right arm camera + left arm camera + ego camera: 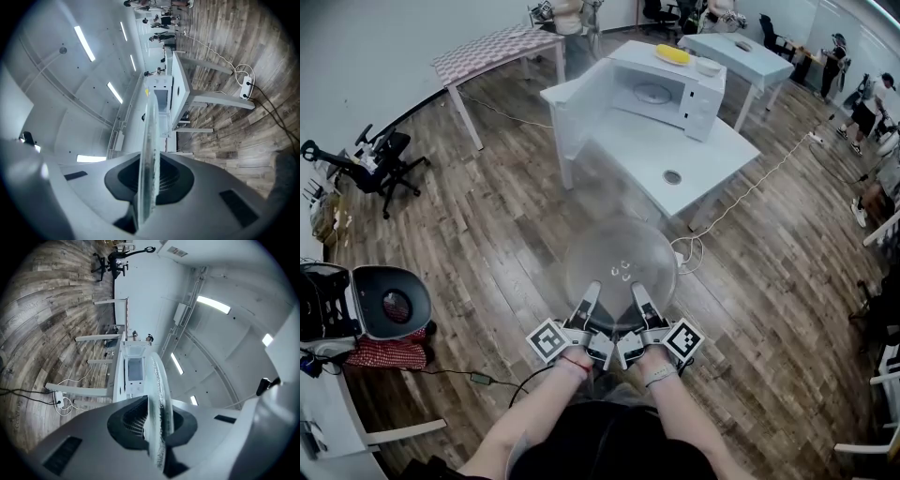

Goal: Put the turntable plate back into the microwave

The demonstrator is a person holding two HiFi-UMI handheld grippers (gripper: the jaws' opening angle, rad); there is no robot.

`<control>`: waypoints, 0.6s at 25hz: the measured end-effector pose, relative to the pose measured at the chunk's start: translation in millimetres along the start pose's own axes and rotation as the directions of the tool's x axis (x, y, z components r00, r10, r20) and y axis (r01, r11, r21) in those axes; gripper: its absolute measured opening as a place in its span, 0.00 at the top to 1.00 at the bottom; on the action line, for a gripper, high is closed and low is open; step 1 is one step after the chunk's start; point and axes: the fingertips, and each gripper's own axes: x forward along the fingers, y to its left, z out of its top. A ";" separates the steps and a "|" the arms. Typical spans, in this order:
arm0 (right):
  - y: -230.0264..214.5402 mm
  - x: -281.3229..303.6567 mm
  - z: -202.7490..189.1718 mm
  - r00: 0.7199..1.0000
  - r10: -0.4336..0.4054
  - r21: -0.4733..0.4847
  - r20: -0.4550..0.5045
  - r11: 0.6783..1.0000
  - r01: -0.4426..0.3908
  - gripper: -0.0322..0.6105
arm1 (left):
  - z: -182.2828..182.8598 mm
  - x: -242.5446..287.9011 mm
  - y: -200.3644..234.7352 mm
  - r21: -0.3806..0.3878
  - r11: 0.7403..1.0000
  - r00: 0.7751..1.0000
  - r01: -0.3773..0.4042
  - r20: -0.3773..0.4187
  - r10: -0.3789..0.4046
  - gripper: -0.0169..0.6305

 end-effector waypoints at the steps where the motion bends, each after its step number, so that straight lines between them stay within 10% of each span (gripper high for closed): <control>1: -2.2 3.5 2.7 1.000 -0.005 0.000 0.002 1.000 0.005 0.89 | 1.6 4.2 2.4 -0.003 1.000 1.000 -0.002 -0.004 0.002 0.92; 15: -25.4 95.1 76.8 0.993 -0.050 0.000 0.105 0.999 0.050 0.89 | 33.8 126.1 41.5 -0.058 0.998 0.992 -0.033 -0.121 0.026 0.92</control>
